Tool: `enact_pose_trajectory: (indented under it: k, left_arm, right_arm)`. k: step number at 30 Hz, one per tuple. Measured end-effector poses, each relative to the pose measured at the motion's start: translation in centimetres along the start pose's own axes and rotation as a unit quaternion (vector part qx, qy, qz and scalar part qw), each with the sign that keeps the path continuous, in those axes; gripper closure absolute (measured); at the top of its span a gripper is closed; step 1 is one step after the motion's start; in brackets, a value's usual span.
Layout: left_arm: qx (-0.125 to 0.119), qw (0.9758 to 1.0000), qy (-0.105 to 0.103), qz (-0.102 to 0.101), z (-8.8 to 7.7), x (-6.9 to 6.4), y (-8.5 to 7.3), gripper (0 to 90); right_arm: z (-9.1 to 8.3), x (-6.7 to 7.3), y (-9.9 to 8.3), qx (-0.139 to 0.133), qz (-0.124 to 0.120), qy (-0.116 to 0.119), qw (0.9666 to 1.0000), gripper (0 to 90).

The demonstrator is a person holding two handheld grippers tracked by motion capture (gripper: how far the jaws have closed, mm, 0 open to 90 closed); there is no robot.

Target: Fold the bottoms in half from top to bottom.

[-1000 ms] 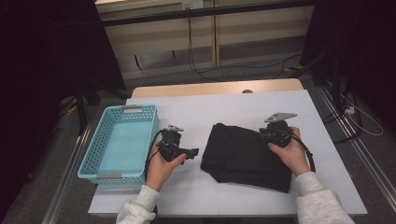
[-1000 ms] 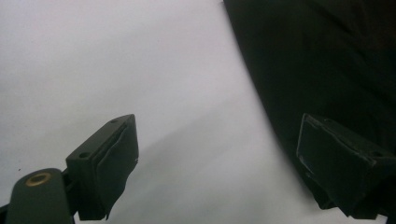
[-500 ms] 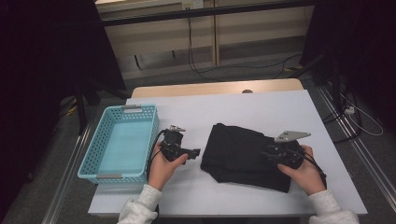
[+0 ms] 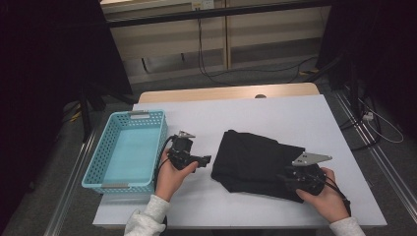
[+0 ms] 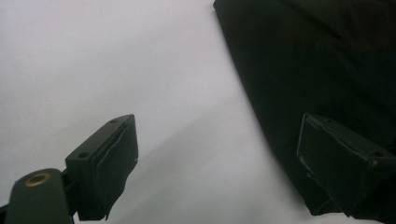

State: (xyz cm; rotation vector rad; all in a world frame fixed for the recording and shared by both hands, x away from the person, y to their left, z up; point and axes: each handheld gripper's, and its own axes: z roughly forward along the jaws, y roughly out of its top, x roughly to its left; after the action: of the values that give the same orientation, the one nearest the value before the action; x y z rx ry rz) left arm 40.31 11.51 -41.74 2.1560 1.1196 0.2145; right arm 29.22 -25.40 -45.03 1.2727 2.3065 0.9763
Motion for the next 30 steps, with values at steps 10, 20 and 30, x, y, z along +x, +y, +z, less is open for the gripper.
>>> enact_pose_trajectory:
  k: [10,20,30]
  left_arm:
    - [-0.001,1.0,-0.006,0.0,0.3,-0.2,0.3,12.0]
    - [-0.008,0.9999,-0.007,0.001,0.4,-0.7,0.8,10.8]
    - [-0.008,0.9999,-0.007,-0.004,0.2,-0.3,0.7,10.9]
  right_arm:
    - [-1.0,0.3,0.3,-0.016,-0.003,-0.01,0.9998,53.7]
    - [-0.8,1.0,-0.6,0.004,-0.015,0.0,0.9999,67.5]
    - [-0.9,0.5,0.0,0.011,-0.017,-0.001,0.9998,88.8]
